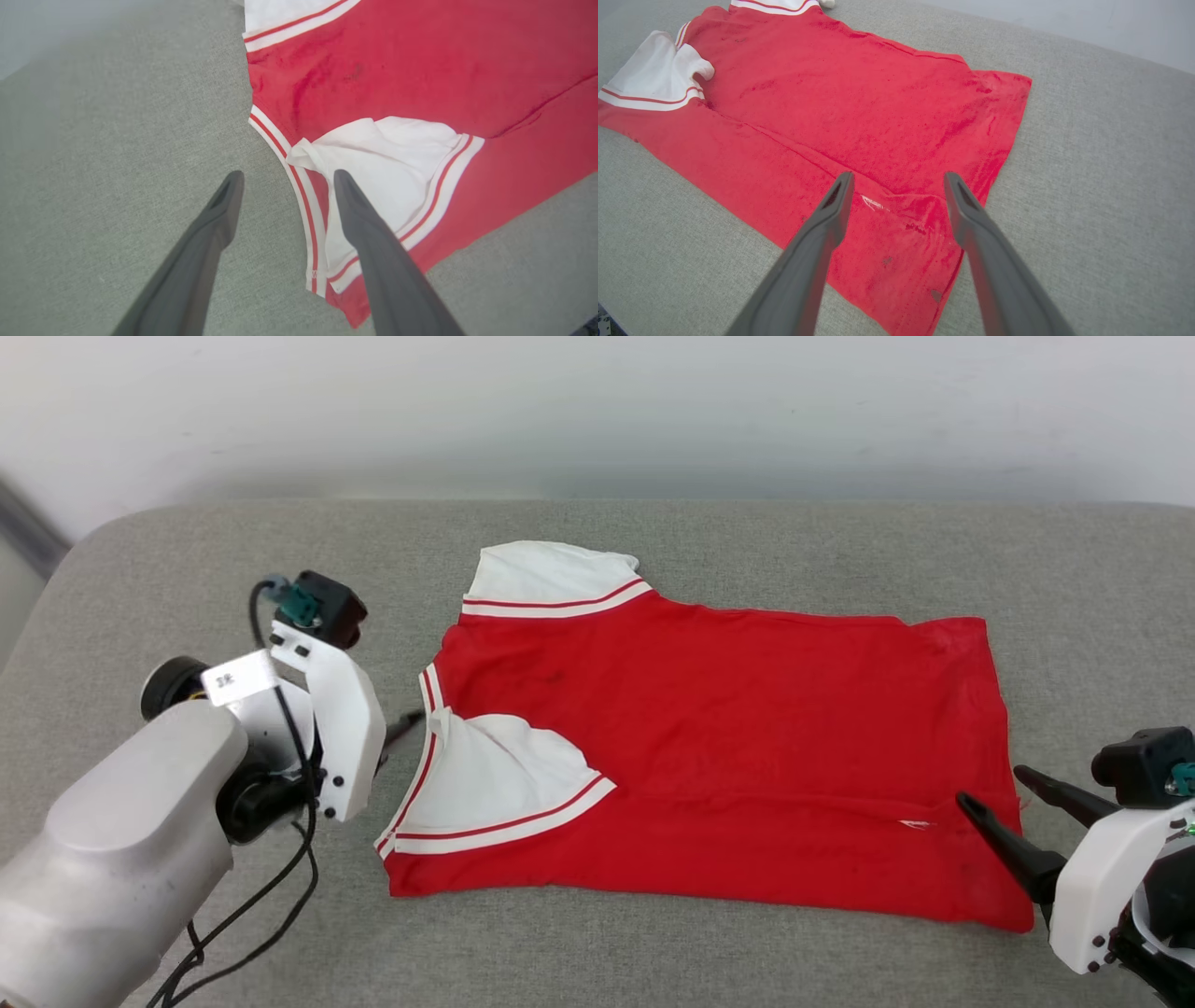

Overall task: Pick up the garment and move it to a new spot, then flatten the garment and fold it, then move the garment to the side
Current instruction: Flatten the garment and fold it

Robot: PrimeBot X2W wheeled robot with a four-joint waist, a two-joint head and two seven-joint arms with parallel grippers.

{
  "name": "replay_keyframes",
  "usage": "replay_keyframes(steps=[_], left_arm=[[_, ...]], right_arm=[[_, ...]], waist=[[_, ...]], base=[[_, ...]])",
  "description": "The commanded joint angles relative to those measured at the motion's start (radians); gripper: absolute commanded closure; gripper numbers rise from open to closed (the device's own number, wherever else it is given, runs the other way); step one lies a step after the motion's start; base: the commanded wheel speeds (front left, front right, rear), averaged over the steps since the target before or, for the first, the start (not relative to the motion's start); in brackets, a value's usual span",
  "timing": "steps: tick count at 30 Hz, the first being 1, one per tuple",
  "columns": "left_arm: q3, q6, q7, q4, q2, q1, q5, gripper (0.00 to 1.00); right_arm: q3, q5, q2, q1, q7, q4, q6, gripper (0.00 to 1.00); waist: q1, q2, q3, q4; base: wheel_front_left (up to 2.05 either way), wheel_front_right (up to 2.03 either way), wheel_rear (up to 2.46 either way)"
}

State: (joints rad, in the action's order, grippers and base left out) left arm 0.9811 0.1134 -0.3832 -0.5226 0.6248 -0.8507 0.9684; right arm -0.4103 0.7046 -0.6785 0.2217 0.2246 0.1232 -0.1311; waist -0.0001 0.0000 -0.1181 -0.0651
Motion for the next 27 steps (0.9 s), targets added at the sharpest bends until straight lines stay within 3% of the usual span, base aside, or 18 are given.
replay_keyframes(steps=[1, 6, 11, 23, 24, 25, 27], left_arm=[[0.007, 0.0, -0.03, 0.004, 0.007, -0.008, 0.011, 0.0], [0.046, 0.007, -0.247, 0.039, 0.029, 0.0, 0.088, 0.0], [0.077, 0.004, -0.36, 0.055, 0.047, 0.029, 0.126, 0.0], [0.143, -0.009, -0.379, -0.02, 0.023, 0.119, 0.116, 0.0], [0.146, -0.006, -0.377, -0.024, 0.021, 0.122, 0.118, 0.37], [0.148, -0.004, -0.373, -0.025, 0.019, 0.123, 0.12, 0.95], [0.151, -0.001, -0.366, -0.024, 0.016, 0.122, 0.117, 1.0]], right_arm=[[0.003, -0.002, 0.007, -0.011, 0.004, -0.006, 0.001, 0.0], [0.002, -0.005, 0.016, -0.013, 0.039, -0.02, 0.001, 0.0], [-0.004, -0.007, 0.025, 0.006, 0.055, -0.026, 0.001, 0.0], [-0.034, -0.003, 0.042, 0.068, 0.047, -0.009, 0.001, 0.0], [-0.036, -0.006, 0.039, 0.076, 0.046, -0.009, 0.001, 0.0], [-0.04, -0.008, 0.037, 0.083, 0.049, -0.009, 0.001, 0.0], [-0.042, -0.006, 0.033, 0.105, 0.052, -0.013, 0.001, 0.0]], waist=[[0.0001, 0.0, 0.0, 0.002], [0.0001, 0.0, -0.009, 0.018], [0.0001, 0.0, -0.026, 0.039], [0.0001, 0.0, -0.07, 0.077], [0.0001, 0.0, -0.07, 0.078], [0.0001, 0.0, -0.07, 0.078], [0.0001, 0.0, -0.066, 0.077]], base=[[0.0, 0.0, 0.0], [0.0, 0.0, 0.0], [0.0, 0.0, 0.0], [0.0, 0.0, 0.0], [0.0, 0.0, 0.0], [0.0, 0.0, 0.0], [0.0, 0.0, 0.0]])
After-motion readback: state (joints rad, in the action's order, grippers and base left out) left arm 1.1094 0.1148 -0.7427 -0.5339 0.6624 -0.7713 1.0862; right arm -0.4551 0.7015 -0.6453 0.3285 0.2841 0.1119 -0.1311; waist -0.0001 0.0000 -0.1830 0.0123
